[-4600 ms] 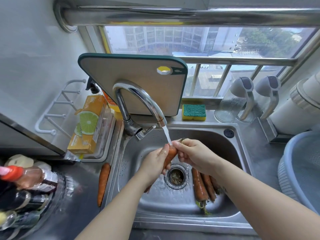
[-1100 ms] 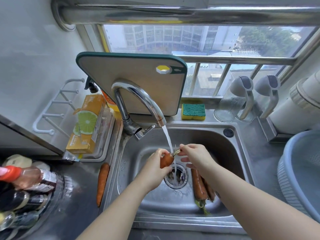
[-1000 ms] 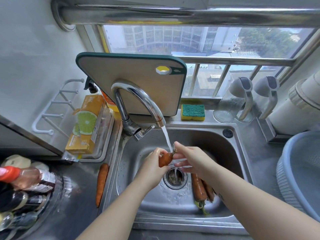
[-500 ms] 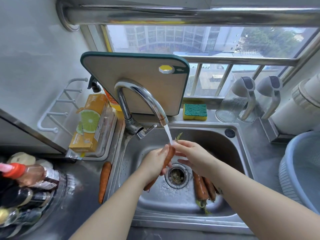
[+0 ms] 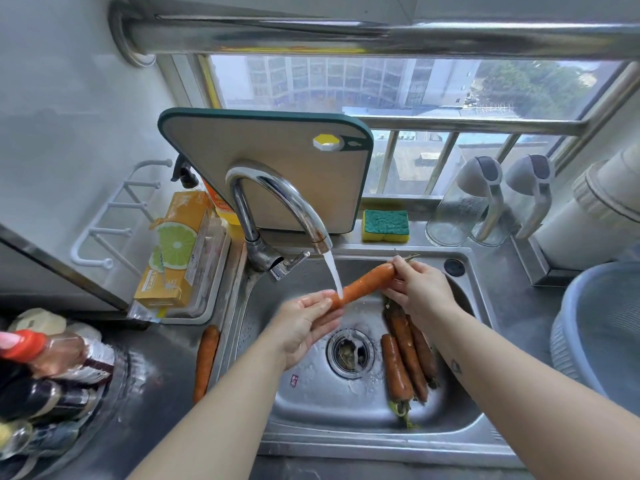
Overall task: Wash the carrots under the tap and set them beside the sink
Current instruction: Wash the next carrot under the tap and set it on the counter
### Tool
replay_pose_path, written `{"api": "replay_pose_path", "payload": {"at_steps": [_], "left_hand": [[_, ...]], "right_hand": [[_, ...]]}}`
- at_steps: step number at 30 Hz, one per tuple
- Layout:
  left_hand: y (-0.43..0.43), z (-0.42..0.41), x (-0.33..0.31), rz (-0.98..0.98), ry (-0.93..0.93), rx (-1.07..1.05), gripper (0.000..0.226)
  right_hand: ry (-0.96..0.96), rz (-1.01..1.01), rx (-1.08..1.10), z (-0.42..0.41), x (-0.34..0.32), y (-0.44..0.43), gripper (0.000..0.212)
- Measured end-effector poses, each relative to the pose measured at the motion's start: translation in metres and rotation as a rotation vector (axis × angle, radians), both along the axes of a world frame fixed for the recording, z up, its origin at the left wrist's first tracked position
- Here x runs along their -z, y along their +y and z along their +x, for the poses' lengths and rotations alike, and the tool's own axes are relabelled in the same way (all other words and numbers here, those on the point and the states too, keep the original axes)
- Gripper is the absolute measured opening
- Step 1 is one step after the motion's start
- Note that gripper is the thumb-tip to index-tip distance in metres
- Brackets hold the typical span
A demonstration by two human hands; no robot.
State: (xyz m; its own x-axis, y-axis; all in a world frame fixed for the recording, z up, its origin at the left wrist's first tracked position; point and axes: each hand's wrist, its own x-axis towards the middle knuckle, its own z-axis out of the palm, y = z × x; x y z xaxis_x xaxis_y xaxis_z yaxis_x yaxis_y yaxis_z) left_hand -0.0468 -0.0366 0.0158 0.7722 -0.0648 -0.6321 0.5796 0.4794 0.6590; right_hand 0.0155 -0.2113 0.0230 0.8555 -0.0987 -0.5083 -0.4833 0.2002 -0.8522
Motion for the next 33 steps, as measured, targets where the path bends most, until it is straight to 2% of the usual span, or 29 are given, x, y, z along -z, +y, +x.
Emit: {"api": "replay_pose_path", "payload": {"at_steps": [2,5,7,9,11,12,14,17,21,23,27,31,33], "left_hand": [[-0.003,0.001,-0.001,-0.004,0.018,-0.041,0.018],[-0.005,-0.006,0.0,0.081,0.017,0.155,0.027],[0.0,-0.015,0.003,0.249,0.003,0.352,0.029],[0.009,-0.022,0.005,0.521,-0.07,0.5,0.025],[0.017,-0.025,0.008,0.735,-0.171,0.57,0.021],[0.019,-0.026,0.009,0.767,-0.198,0.564,0.017],[0.021,-0.028,0.01,0.775,-0.216,0.498,0.012],[0.02,-0.031,0.01,0.759,-0.199,0.356,0.021],[0.014,-0.029,0.002,0.528,-0.138,0.3,0.019],[0.012,-0.027,-0.003,0.384,-0.088,0.278,0.021],[0.014,-0.024,-0.005,0.443,-0.039,0.233,0.024],[0.022,-0.024,-0.004,0.459,-0.031,0.234,0.022],[0.024,-0.026,-0.005,0.387,-0.005,0.192,0.023]], "right_hand": [[0.001,0.107,0.012,-0.003,-0.002,-0.002,0.014],[0.046,0.262,-0.038,-0.009,-0.005,0.003,0.006],[0.097,0.278,-0.115,-0.014,-0.002,0.013,0.009],[0.139,0.308,-0.169,-0.021,0.002,0.027,0.011],[0.171,0.345,-0.224,-0.028,0.006,0.042,0.009],[0.179,0.347,-0.258,-0.031,0.007,0.048,0.008],[0.188,0.335,-0.298,-0.035,0.008,0.059,0.009],[0.217,0.355,-0.292,-0.031,0.003,0.065,0.013],[0.266,0.334,-0.289,-0.025,-0.007,0.05,0.031],[0.261,0.263,-0.277,-0.024,-0.011,0.039,0.036],[0.114,0.007,-0.356,-0.026,-0.013,0.033,0.033],[-0.283,-0.645,-0.73,-0.026,-0.014,0.046,0.026],[-0.431,-0.822,-0.845,-0.027,-0.017,0.053,0.024]]}}
